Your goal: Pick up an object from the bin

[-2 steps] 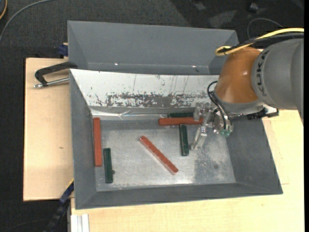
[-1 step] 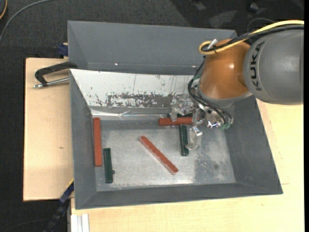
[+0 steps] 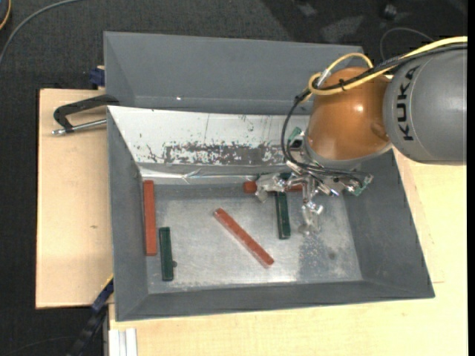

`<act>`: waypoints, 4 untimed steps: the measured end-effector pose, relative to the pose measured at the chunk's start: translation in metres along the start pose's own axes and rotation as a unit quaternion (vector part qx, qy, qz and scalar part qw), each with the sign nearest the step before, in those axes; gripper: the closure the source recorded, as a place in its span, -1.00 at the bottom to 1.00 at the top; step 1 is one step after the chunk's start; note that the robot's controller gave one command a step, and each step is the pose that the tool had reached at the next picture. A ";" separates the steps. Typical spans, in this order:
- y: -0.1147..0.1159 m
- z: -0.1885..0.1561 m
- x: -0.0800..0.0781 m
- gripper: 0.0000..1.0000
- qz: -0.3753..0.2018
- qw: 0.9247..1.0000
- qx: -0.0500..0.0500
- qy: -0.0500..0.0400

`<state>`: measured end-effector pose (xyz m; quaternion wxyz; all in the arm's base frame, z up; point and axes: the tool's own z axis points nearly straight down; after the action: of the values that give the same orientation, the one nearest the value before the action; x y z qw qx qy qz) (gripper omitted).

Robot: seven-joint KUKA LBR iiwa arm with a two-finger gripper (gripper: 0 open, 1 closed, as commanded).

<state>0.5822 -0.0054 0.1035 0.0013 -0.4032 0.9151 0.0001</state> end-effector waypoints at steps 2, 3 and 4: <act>-0.011 0.032 -0.003 -1.00 -0.220 0.975 0.000 -0.002; -0.011 0.033 -0.003 1.00 -0.220 0.975 0.000 -0.001; -0.012 0.019 -0.005 1.00 -0.219 0.976 0.002 -0.002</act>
Offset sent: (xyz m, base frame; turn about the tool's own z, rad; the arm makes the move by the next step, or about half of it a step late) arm 0.0082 -0.0076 -0.0335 -0.4500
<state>0.5938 -0.0098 0.0850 0.0035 -0.5935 0.8048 -0.0009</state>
